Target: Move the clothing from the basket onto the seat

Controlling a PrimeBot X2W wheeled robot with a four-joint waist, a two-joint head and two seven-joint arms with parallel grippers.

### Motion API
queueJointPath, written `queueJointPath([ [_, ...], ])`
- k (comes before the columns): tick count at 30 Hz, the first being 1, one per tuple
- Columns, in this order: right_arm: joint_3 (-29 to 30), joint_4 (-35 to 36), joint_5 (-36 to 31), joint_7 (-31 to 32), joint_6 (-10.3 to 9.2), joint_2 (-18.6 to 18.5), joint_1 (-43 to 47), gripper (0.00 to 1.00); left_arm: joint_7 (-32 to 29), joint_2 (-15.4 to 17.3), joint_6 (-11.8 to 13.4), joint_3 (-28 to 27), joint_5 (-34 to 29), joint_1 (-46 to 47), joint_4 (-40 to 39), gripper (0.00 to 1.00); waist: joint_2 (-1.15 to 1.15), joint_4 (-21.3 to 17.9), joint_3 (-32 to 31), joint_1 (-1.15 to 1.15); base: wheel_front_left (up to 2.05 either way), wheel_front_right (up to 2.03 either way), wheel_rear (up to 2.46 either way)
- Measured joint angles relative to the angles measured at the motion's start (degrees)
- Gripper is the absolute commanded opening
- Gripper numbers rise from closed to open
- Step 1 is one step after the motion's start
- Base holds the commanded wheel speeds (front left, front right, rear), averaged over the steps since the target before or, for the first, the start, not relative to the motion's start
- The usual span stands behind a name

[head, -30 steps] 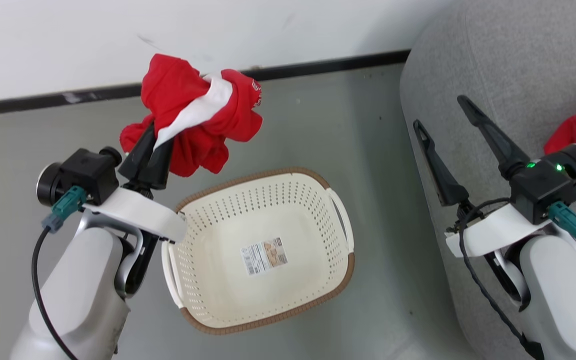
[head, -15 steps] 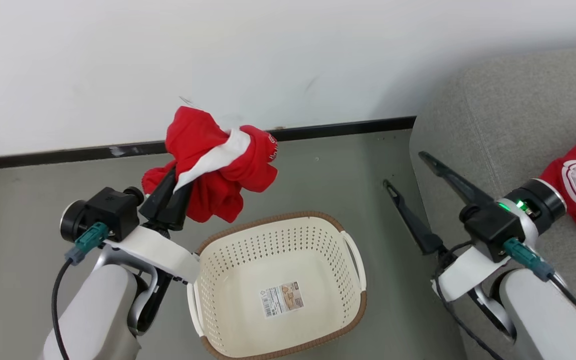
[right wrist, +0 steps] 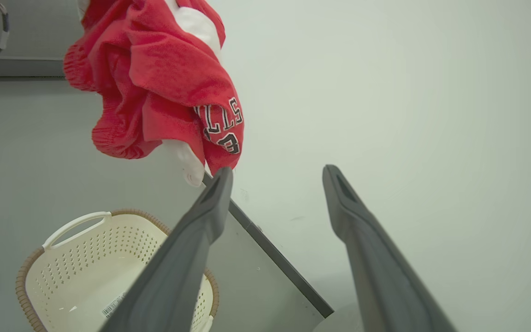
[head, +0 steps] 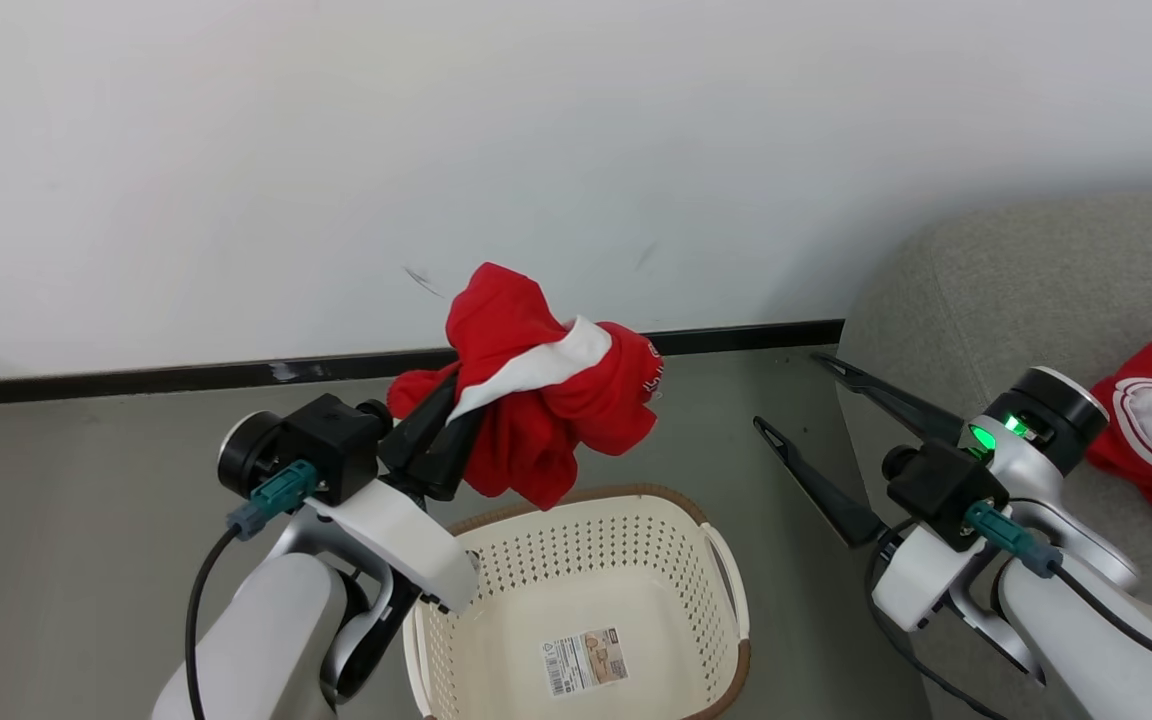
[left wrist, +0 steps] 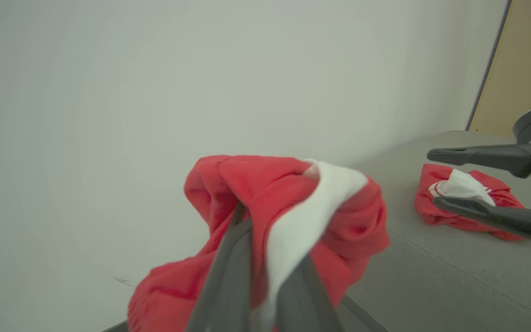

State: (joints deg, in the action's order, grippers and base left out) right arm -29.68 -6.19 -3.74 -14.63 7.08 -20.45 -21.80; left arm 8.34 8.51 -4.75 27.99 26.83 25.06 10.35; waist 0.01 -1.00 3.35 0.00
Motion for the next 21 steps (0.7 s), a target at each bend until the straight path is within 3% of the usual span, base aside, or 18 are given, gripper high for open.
queueJointPath([
  [12, -8.67, -3.61, 0.22, 0.02, 0.00, -2.34, -5.38, 1.00, -4.28, -2.11, -0.54, 4.68, 1.11, -1.25, -3.31, 0.00, 0.00, 1.43, -3.22, 0.00, 0.00, 0.00, 0.00],
  [21, -19.68, -7.70, 3.10, 1.10, 0.01, -2.83, -10.68, 1.00, -7.16, -3.30, -0.97, 8.48, 1.44, -1.29, -5.79, 0.00, 0.00, 2.74, -3.54, 0.00, 0.00, 0.00, 0.00],
])
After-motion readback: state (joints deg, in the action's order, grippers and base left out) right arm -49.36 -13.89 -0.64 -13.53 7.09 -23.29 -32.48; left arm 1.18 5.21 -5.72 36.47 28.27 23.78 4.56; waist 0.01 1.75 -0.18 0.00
